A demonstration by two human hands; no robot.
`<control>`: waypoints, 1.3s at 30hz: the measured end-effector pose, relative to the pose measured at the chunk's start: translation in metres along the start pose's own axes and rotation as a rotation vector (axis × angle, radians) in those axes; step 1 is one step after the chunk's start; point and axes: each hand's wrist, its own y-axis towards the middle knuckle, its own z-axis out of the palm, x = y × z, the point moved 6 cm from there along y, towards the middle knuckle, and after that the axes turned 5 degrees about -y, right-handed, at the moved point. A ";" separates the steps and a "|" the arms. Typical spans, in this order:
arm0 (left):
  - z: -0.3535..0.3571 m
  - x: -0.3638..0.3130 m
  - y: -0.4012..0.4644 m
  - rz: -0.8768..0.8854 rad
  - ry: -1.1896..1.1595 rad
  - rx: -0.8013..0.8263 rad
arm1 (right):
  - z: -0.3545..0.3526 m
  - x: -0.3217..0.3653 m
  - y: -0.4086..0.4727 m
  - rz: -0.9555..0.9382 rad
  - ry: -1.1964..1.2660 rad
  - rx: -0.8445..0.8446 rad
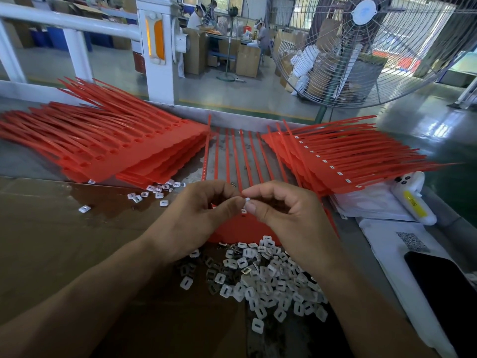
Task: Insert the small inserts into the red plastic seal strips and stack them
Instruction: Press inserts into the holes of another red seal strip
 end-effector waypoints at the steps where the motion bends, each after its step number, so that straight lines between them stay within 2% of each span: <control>1: 0.001 0.000 0.000 0.008 0.009 0.000 | 0.000 -0.001 0.000 0.006 0.004 -0.002; 6: 0.002 0.000 0.000 0.064 0.157 -0.042 | -0.007 -0.006 0.001 0.048 -0.041 -0.064; 9: -0.002 0.004 0.000 0.078 0.427 -0.064 | -0.022 -0.014 0.003 0.112 -0.061 -0.165; 12: -0.002 0.007 0.000 0.113 0.686 -0.003 | -0.044 -0.020 0.004 0.150 -0.068 -0.278; 15: -0.001 0.015 0.000 0.056 0.797 0.068 | -0.065 -0.028 0.004 0.186 -0.062 -0.367; 19: -0.001 0.020 0.000 0.008 0.833 0.117 | -0.084 -0.043 0.003 0.260 -0.123 -0.419; 24: -0.006 0.020 0.000 -0.044 0.875 0.099 | -0.089 -0.058 0.000 0.333 -0.217 -0.387; 33: -0.017 0.014 0.000 -0.092 0.895 -0.037 | -0.076 -0.076 -0.001 0.439 -0.323 -0.264; 39: -0.017 0.014 -0.002 -0.087 0.904 -0.070 | -0.070 -0.072 -0.001 0.434 -0.403 -0.258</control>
